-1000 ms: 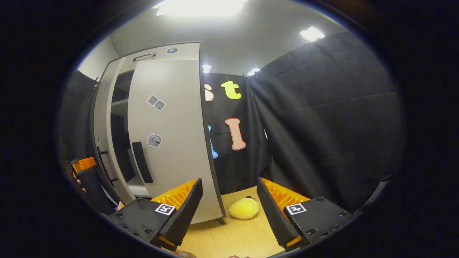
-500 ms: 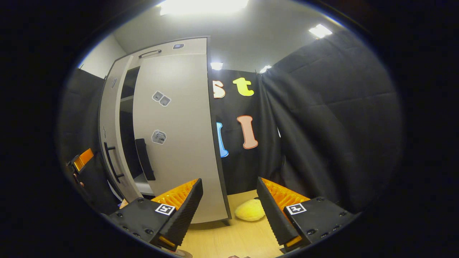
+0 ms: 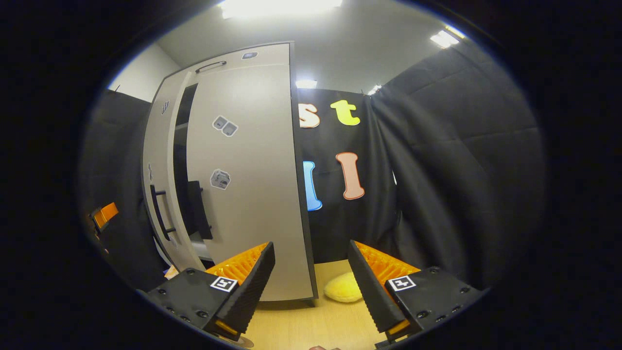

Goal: Grasp the bottle in the cabinet with the left hand and place it on the coaster, then close the right door with the right hand and the left door with the left hand.

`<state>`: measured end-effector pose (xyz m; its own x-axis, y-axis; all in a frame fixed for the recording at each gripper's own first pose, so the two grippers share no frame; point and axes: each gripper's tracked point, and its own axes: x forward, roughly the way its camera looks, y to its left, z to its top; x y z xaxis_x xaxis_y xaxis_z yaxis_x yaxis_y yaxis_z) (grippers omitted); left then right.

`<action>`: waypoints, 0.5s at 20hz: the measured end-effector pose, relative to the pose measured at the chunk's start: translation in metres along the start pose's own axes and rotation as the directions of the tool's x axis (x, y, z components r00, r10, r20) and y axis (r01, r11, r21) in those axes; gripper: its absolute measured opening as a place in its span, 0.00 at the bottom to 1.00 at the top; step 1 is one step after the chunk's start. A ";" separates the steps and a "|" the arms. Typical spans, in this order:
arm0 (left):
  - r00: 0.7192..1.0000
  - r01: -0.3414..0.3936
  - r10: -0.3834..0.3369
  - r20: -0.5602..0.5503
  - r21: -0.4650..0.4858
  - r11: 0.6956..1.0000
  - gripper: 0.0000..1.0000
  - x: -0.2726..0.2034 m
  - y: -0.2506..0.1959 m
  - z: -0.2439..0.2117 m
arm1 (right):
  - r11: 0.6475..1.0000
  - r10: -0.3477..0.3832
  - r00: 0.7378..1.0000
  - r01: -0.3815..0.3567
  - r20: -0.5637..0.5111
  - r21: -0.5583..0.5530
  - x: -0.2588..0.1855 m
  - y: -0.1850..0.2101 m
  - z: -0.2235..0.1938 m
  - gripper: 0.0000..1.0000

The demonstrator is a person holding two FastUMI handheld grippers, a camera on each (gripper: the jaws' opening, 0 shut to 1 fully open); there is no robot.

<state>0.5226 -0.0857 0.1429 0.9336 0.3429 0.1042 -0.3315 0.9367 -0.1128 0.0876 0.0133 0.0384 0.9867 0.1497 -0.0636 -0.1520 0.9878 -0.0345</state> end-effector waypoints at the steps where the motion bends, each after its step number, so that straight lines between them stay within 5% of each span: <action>1: 1.000 -0.018 0.018 -0.001 0.022 1.000 0.94 -0.004 0.006 0.001 | 1.000 0.013 1.000 -0.013 0.002 -0.002 0.003 -0.001 0.001 0.96; 10: 0.999 -0.037 0.037 0.003 0.043 0.998 0.99 -0.042 0.015 0.030 | 0.993 0.117 0.993 -0.117 0.008 -0.011 0.026 -0.012 0.011 0.96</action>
<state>0.4747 -0.0841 0.1661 0.9204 0.3772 0.1027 -0.3711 0.9257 -0.0737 0.1161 0.0058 0.0479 0.9625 0.2646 -0.0596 -0.2671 0.9629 -0.0382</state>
